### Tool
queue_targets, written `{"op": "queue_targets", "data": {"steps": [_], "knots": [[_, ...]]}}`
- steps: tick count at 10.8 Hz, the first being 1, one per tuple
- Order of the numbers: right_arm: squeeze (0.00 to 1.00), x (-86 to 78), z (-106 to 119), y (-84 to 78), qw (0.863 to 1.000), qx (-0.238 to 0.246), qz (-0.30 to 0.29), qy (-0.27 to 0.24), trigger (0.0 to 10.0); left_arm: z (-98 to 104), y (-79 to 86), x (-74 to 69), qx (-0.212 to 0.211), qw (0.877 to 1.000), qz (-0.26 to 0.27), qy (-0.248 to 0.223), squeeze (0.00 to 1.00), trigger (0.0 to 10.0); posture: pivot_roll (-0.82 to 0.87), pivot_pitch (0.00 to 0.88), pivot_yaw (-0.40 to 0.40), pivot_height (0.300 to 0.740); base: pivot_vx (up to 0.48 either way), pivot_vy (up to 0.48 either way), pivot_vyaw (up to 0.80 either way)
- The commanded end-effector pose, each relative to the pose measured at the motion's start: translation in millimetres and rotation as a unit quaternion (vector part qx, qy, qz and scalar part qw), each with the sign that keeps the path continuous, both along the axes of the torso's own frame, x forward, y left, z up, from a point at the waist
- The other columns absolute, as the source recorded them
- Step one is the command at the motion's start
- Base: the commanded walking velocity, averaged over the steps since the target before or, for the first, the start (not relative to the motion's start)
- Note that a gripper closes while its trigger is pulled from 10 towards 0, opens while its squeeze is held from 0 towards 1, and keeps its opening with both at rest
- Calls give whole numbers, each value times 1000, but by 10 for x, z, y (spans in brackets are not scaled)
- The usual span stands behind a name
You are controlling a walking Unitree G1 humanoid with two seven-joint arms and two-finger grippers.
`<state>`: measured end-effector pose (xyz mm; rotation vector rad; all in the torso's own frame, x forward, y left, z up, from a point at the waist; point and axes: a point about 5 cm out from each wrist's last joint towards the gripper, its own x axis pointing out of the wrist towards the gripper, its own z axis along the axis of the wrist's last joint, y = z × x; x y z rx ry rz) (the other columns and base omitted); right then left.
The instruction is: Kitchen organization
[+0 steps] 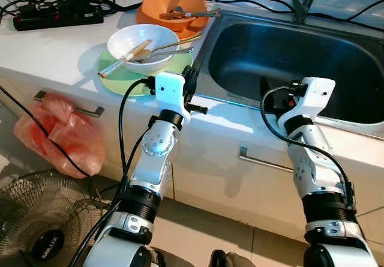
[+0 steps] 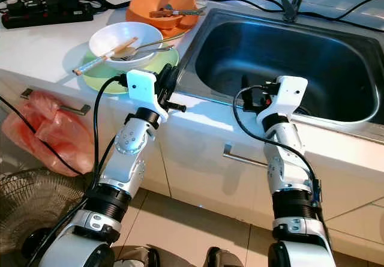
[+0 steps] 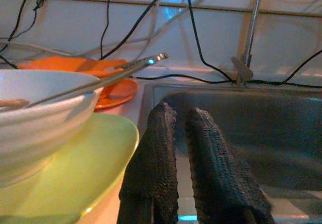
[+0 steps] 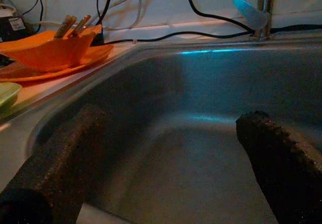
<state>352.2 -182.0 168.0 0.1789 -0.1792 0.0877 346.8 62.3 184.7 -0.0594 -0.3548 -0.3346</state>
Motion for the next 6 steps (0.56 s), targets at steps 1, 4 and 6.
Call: {"op": "queue_targets", "data": {"steps": [1,4,6], "knots": [[0,-30,-21,-15,1000,2,2,0,10000,10,25,-13,-9,1000,8,-3,0,10000,8,152,-18,740,0,0,0],[0,-49,-18,-29,1000,1,0,-3,10000,-1,29,-21,-11,1000,10,-2,0,10000,3,161,-17,740,0,0,0],[0,-54,-27,-22,1000,1,2,-2,10000,-8,46,-27,-7,1000,14,-2,0,10000,9,166,-18,740,0,0,0]]}}
